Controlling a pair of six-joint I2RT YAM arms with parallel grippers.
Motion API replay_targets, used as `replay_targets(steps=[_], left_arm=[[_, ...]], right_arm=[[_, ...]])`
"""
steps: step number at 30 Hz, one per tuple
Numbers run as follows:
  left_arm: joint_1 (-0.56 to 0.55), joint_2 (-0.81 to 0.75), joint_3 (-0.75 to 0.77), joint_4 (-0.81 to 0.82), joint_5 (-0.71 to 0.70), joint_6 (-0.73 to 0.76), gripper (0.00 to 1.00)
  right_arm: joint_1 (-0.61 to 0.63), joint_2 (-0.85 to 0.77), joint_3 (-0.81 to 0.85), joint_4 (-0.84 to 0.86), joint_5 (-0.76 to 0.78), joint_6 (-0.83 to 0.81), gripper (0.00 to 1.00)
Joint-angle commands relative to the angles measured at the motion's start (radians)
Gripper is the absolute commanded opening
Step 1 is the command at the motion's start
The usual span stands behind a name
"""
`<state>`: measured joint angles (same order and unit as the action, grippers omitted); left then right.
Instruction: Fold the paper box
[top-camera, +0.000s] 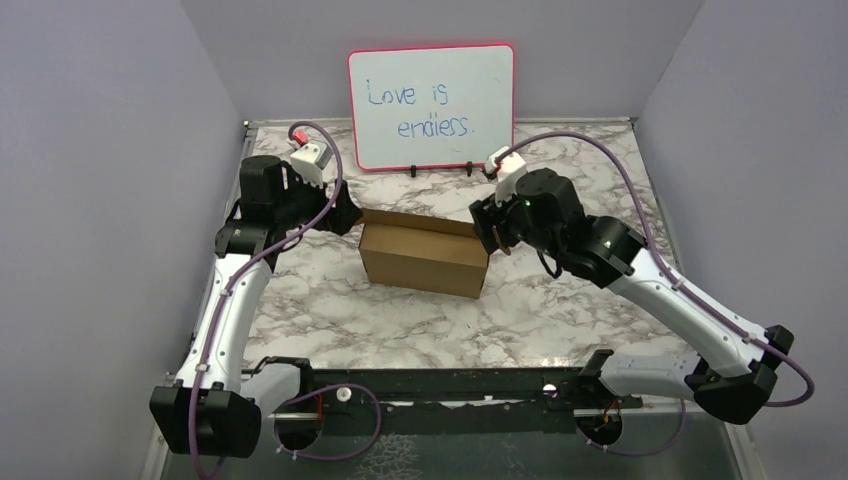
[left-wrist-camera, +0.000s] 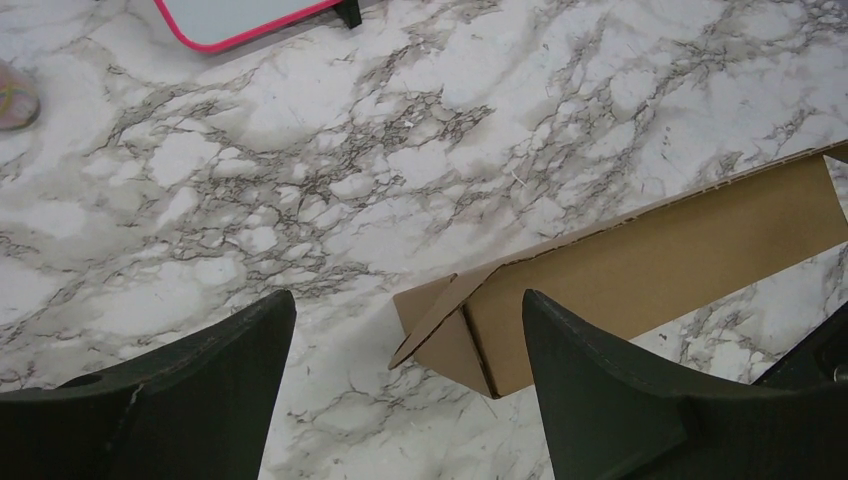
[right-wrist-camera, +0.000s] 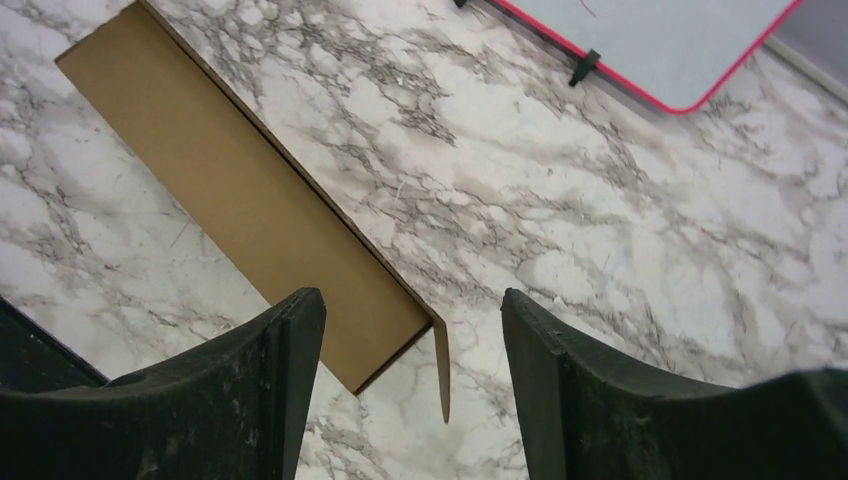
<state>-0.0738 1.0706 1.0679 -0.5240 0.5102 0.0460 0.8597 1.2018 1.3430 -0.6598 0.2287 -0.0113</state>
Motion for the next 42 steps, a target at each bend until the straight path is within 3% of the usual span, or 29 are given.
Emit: replay_targets(steps=[1, 13, 26, 35, 42], left_arm=[[-0.004, 0.012, 0.004, 0.005, 0.06, 0.006, 0.83], [-0.009, 0.051, -0.002, -0.001, 0.13, -0.015, 0.68], [-0.019, 0.056, -0.025, -0.012, 0.186, -0.041, 0.41], [-0.026, 0.035, -0.039, -0.013, 0.179, -0.122, 0.28], [-0.027, -0.014, -0.051, -0.017, 0.069, -0.203, 0.27]], right_arm=[[-0.001, -0.067, -0.061, -0.059, 0.139, 0.145, 0.69], [-0.001, -0.061, -0.173, -0.064, 0.134, 0.219, 0.52], [-0.001, -0.011, -0.186, 0.026, 0.179, 0.145, 0.11], [-0.001, 0.055, -0.14, 0.072, 0.213, 0.023, 0.07], [-0.013, 0.116, -0.107, 0.132, 0.247, -0.082, 0.07]])
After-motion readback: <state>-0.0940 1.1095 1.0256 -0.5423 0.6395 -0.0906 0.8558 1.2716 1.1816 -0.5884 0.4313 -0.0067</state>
